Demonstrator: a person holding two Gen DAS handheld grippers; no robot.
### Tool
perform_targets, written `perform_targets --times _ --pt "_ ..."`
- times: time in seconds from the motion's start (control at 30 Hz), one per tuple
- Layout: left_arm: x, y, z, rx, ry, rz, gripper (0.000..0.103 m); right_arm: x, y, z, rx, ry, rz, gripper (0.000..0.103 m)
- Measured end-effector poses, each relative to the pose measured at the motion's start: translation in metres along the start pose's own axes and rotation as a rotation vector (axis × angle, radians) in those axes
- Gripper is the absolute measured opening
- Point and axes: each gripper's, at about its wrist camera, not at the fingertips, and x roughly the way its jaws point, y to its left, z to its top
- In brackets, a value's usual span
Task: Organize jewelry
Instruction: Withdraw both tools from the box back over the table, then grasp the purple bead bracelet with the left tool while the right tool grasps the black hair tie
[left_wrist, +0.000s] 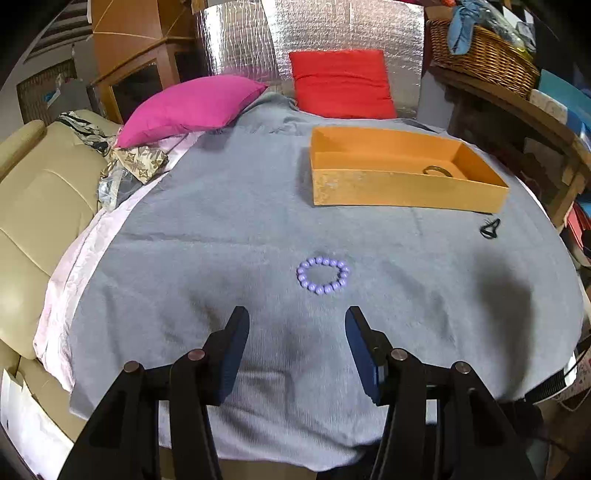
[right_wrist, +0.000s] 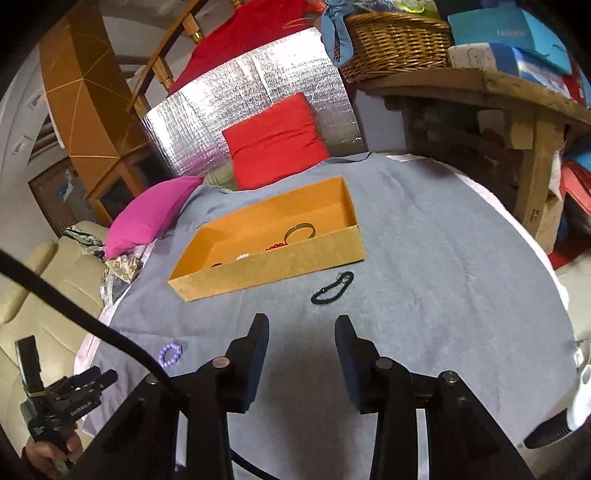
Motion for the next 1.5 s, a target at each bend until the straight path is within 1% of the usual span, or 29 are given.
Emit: perform_targets --times 0.2,0.37,0.43,0.57,0.93,1.03,1.17,1.33,1.5 --pt "-0.030 -0.002 -0.015 0.008 -0.023 0.002 0.055 -0.030 0.007 -0.014 -0.021 -0.015 0.005 0.040" --pt "-0.064 -0.007 -0.021 0.026 -0.082 0.003 0.055 -0.061 0.011 -0.022 -0.035 -0.053 0.009 0.040" --pt "-0.082 -0.011 -0.023 0.038 -0.119 0.007 0.055 -0.074 0.012 -0.024 -0.034 -0.068 0.013 0.040" --pt "-0.110 -0.015 -0.028 0.058 -0.171 0.013 0.059 -0.100 0.015 -0.031 -0.044 -0.100 0.016 0.040" --pt "-0.169 -0.020 -0.041 0.083 -0.284 0.035 0.059 -0.149 0.039 -0.039 -0.086 -0.182 0.044 0.040" --pt "-0.175 -0.021 -0.039 0.086 -0.307 0.048 0.061 -0.156 0.043 -0.037 -0.092 -0.199 0.045 0.040" --pt "-0.175 -0.022 -0.035 0.085 -0.316 0.052 0.061 -0.155 0.045 -0.034 -0.091 -0.205 0.046 0.040" --pt "-0.157 -0.021 -0.030 0.080 -0.288 0.053 0.061 -0.146 0.041 -0.031 -0.091 -0.188 0.030 0.040" --pt "-0.128 -0.018 -0.021 0.074 -0.231 0.055 0.061 -0.123 0.034 -0.024 -0.073 -0.153 0.014 0.040"
